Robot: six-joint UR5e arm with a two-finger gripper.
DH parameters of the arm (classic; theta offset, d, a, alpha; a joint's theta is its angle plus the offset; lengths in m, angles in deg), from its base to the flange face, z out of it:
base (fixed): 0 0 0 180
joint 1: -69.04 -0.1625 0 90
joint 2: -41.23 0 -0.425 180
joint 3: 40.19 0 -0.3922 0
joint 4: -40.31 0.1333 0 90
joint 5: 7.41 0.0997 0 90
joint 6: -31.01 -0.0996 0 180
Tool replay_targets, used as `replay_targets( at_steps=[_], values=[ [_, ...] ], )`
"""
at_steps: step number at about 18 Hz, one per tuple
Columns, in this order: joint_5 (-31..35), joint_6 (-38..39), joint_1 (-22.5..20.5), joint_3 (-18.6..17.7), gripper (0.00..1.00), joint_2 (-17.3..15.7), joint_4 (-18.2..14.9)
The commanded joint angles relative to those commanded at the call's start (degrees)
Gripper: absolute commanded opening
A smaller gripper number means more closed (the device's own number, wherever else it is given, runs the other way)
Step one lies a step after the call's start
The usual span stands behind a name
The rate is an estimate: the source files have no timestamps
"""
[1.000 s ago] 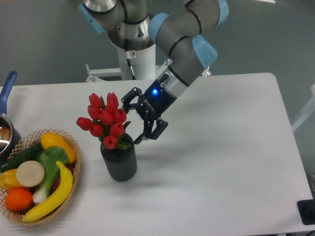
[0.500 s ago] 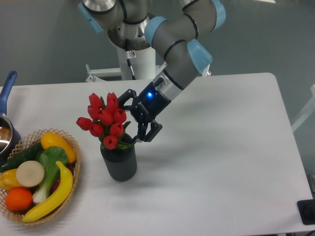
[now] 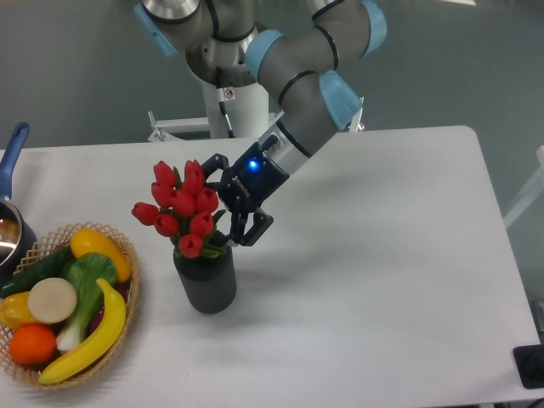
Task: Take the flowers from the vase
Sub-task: 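Position the gripper fingers around the tulip stems above the vase rim, then close the gripper on the tulip stems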
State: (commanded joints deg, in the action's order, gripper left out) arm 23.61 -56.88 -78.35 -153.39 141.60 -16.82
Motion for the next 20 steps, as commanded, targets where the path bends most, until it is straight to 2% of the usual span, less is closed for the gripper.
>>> replay_targets(
  at_steps=[4,7,13,14,17,20],
  values=[
    [0.0,-0.52,0.09,-0.09,1.0,0.26,0.26],
    [-0.61,-0.18,0.35,-0.09,1.0,1.4,3.68],
    [-0.79,0.0,0.71,-0.17,1.0,1.41,3.96],
    [-0.79,0.0,0.71,-0.17,0.98,1.41,3.96],
    [-0.97,0.0,0.62,-0.26,0.74,1.23,4.04],
    [-0.97,0.0,0.62,-0.35,0.62,1.23,4.13]
  ],
)
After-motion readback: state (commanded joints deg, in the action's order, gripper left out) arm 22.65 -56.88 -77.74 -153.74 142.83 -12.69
